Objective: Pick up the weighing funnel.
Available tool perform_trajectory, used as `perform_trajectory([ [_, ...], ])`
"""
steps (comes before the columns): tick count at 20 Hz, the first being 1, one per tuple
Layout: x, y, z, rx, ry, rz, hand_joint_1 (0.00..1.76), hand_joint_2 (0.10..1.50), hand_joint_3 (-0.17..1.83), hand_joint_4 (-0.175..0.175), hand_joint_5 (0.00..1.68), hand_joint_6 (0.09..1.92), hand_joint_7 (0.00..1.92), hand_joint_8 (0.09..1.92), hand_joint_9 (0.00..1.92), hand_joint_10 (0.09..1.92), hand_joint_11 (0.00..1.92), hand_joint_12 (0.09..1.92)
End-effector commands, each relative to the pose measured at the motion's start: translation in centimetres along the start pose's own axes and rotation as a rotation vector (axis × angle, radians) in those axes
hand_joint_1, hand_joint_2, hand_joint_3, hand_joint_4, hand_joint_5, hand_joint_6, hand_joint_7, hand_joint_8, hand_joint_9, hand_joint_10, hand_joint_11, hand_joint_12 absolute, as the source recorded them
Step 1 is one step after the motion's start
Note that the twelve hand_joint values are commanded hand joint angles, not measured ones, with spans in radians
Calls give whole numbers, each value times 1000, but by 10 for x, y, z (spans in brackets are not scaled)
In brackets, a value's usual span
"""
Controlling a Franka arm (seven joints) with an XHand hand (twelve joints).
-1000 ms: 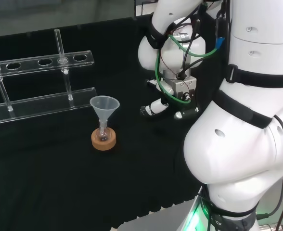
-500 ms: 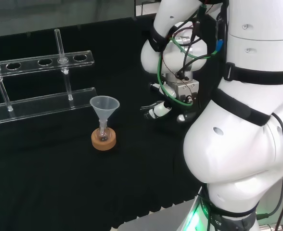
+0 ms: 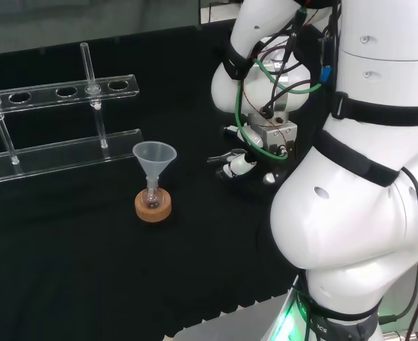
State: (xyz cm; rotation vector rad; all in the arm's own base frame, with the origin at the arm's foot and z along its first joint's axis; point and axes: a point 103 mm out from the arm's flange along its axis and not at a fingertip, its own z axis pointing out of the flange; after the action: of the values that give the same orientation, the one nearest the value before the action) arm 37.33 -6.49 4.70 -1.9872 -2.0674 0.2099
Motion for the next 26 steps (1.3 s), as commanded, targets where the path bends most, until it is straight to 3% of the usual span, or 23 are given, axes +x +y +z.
perform_trajectory([
  [1,0,0,2,5,4,-2,631,782,16,7,237,87,283,352,142,695,0,1023],
  [12,-5,3,6,-24,5,25,697,808,30,4,333,87,306,433,208,702,0,1111],
  [18,-7,4,5,-46,2,32,736,820,44,10,451,87,454,503,335,677,0,1227],
  [26,-7,7,0,-79,-7,34,751,816,76,69,783,131,784,441,550,570,0,1321],
])
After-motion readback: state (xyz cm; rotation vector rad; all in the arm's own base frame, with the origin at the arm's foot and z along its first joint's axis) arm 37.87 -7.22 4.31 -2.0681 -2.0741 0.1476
